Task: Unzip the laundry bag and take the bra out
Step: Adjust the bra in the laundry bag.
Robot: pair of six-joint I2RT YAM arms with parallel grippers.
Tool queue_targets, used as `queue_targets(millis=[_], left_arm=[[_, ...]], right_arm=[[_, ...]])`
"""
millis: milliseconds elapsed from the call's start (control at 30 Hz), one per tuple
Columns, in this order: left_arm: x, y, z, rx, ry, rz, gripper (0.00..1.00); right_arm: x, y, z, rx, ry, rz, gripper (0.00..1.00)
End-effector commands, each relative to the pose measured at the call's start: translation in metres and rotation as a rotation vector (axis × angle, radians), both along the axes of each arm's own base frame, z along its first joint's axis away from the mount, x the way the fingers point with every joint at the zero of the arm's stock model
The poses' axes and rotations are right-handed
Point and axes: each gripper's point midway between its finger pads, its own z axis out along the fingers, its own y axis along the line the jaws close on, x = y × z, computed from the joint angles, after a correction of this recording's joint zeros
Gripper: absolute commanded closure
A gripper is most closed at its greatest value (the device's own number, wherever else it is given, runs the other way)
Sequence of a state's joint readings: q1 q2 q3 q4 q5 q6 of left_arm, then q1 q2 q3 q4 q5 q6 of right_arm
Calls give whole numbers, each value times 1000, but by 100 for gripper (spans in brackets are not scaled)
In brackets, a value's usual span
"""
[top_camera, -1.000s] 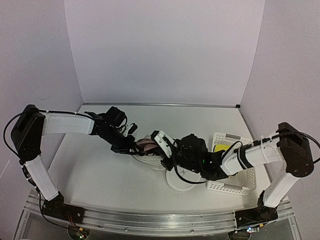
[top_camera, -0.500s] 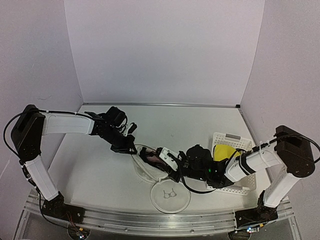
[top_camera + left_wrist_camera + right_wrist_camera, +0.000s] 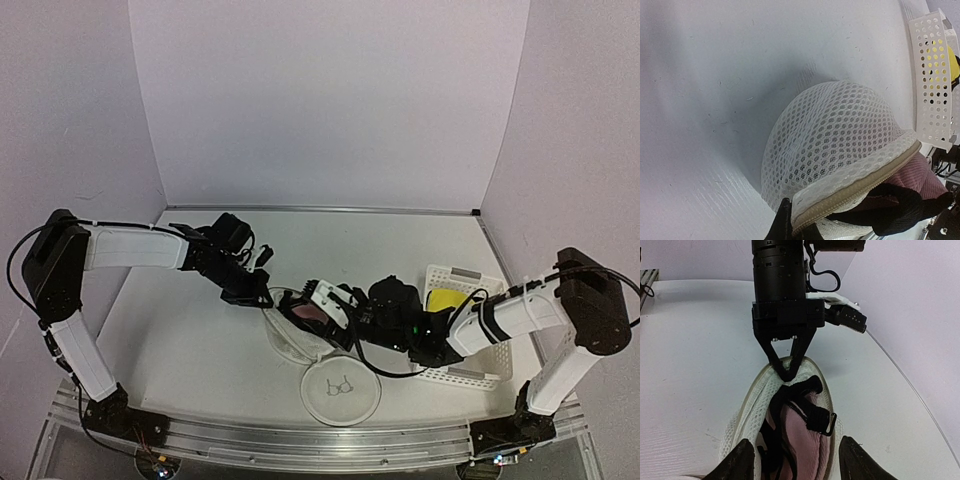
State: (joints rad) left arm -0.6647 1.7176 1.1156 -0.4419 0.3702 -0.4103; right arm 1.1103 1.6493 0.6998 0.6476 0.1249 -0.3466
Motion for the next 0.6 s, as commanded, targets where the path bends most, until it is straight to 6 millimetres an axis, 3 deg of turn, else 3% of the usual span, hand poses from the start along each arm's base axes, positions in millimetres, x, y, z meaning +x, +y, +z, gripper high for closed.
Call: queue_targets(millis=[0, 333, 567], left_arm=[[7, -1, 18, -35, -78, -8, 100], [7, -2, 19, -40, -81, -16, 100], [7, -3, 18, -43, -76, -19, 100]], right_arm=[[15, 11, 35, 56, -29, 1, 39], [22, 38, 10, -20, 167, 190, 39], [25, 42, -6, -48, 251, 230, 41]])
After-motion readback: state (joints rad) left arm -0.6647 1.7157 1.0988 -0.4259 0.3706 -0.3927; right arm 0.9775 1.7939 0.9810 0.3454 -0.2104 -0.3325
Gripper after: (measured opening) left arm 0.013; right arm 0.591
